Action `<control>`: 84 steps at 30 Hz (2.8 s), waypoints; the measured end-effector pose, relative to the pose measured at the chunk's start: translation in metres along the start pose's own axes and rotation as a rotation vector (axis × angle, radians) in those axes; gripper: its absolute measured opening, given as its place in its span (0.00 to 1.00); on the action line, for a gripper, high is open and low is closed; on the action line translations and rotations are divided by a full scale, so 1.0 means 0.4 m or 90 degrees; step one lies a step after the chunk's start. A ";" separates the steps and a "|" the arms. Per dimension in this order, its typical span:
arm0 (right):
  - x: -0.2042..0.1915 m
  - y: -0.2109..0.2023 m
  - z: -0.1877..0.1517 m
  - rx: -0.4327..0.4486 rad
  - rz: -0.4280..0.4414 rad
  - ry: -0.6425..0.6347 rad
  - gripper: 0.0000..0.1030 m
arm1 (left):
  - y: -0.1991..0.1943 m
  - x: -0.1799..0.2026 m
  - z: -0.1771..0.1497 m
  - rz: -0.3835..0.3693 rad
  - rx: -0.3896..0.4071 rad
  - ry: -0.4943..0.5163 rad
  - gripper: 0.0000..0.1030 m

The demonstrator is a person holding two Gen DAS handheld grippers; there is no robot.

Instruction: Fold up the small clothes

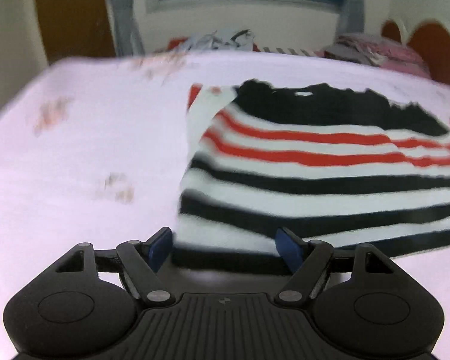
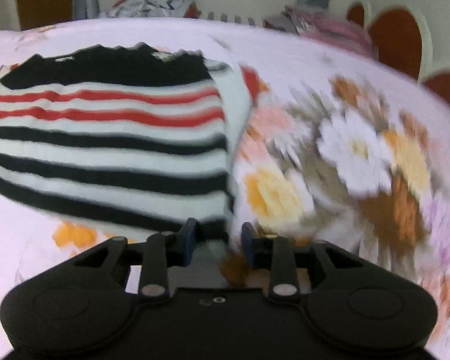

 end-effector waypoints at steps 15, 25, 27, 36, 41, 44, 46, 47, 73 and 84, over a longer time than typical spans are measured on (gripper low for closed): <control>-0.052 -0.011 0.034 0.020 -0.028 -0.030 0.08 | 0.011 -0.021 0.006 -0.007 0.003 -0.017 0.61; 0.012 0.009 0.062 0.041 0.015 0.053 0.33 | 0.000 -0.042 0.010 -0.017 0.027 -0.041 0.61; 0.006 0.009 0.055 0.033 0.051 0.061 0.12 | 0.000 -0.042 0.011 -0.017 0.029 -0.035 0.55; 0.006 -0.002 0.008 0.008 0.050 0.042 0.06 | 0.014 -0.048 0.024 -0.017 0.028 0.003 0.24; 0.010 -0.057 0.032 0.074 -0.014 0.050 0.26 | -0.075 -0.048 0.044 0.023 0.087 0.014 0.25; -0.033 -0.091 0.039 0.106 0.021 0.023 0.20 | -0.100 0.014 0.037 0.016 0.106 0.062 0.49; -0.063 -0.070 0.037 0.090 0.024 0.000 0.19 | -0.078 0.051 0.030 0.013 0.090 0.087 0.55; -0.070 -0.053 0.033 0.074 0.024 -0.006 0.18 | -0.060 0.057 0.024 0.011 0.071 0.084 0.55; -0.079 -0.133 0.006 0.105 0.059 0.011 0.11 | -0.116 0.004 -0.072 -0.067 0.028 -0.080 0.71; -0.200 -0.120 0.116 0.132 0.158 0.000 0.04 | 0.013 -0.057 -0.067 -0.259 0.039 -0.400 0.62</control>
Point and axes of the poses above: each gripper's, at about its wrist camera, not at the fingertips, and y roughly the way its jaws point, x to its right, z to its top, the point moved 7 cm from there along y, roughly the way its jaws point, and after that the axes turned 10 degrees about -x, right-handed, at the moved point
